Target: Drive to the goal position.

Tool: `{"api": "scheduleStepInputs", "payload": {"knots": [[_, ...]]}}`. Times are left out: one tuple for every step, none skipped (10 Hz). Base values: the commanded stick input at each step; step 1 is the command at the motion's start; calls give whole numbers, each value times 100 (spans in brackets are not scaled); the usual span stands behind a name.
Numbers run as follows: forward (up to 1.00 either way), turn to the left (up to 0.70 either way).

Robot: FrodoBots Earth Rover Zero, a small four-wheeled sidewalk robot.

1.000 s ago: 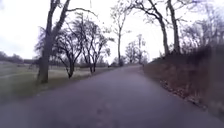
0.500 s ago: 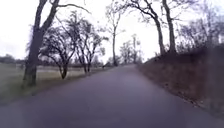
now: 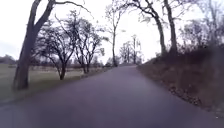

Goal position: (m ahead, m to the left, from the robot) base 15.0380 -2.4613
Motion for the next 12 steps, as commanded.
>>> {"api": "scheduleStepInputs", "payload": {"knots": [[100,0],[100,0],[100,0],[100,0],[100,0],[100,0],[100,0],[100,0],[100,0],[100,0],[100,0],[100,-32]]}}
